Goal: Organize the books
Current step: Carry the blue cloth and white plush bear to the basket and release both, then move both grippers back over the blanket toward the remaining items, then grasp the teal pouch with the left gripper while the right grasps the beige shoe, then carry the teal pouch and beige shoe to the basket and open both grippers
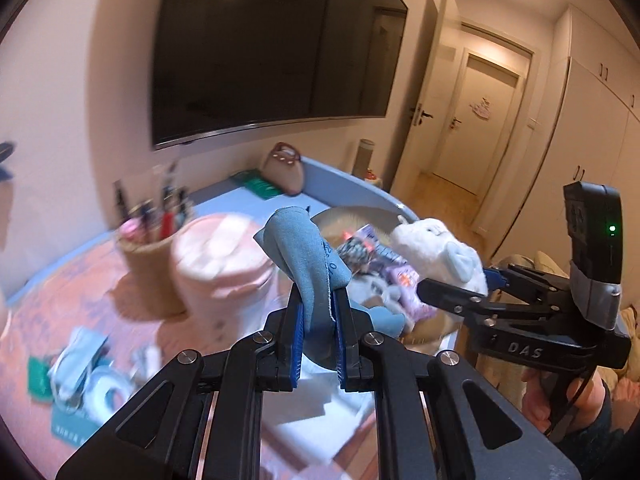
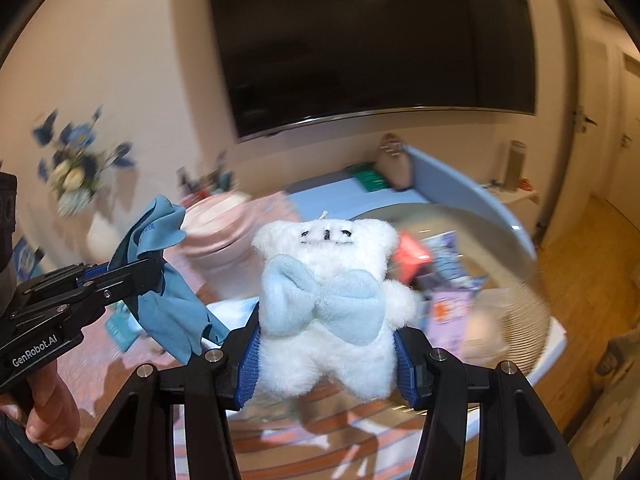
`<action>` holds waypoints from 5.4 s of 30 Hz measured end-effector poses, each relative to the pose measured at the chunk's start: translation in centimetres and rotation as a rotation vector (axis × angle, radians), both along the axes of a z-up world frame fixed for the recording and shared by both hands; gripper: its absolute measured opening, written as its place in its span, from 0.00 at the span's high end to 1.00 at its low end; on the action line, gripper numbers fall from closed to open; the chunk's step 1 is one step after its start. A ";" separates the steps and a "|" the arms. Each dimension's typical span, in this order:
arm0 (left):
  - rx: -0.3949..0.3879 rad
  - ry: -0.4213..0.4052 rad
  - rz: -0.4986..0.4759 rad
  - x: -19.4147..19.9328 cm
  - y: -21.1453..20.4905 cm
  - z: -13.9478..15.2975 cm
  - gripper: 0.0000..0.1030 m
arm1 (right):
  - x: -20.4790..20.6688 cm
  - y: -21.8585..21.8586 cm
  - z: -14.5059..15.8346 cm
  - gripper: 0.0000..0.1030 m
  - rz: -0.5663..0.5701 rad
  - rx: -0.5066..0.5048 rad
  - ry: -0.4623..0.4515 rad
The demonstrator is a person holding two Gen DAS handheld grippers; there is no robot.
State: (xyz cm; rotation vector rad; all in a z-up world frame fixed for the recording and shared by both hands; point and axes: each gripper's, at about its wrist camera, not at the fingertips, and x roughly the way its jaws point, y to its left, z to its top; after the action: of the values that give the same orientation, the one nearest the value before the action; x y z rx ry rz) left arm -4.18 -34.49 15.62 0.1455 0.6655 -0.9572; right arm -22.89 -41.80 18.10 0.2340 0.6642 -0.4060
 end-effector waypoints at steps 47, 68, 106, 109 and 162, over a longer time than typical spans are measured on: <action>-0.119 -0.059 0.174 -1.2 10.9 3.9 0.34 | 3.2 4.1 2.2 0.35 0.099 0.092 -0.032; -0.072 0.139 0.745 4.2 32.9 -11.1 0.26 | 14.4 22.5 -12.3 0.15 0.511 0.017 0.112; 0.068 0.141 0.624 11.0 28.3 -6.3 0.27 | 16.5 16.9 -10.2 0.15 0.326 0.087 0.201; 0.063 0.195 0.604 13.1 27.5 -7.9 0.27 | 17.6 17.3 -10.4 0.26 0.339 0.077 0.208; 0.005 0.275 0.611 2.4 29.4 -12.3 0.65 | 9.8 24.1 -13.8 0.78 0.529 0.034 0.216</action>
State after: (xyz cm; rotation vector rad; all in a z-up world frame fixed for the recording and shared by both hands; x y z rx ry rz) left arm -1.75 -5.09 3.35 -0.1837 0.8975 -0.3861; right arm -13.14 -17.70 4.32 0.0398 0.9131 0.0899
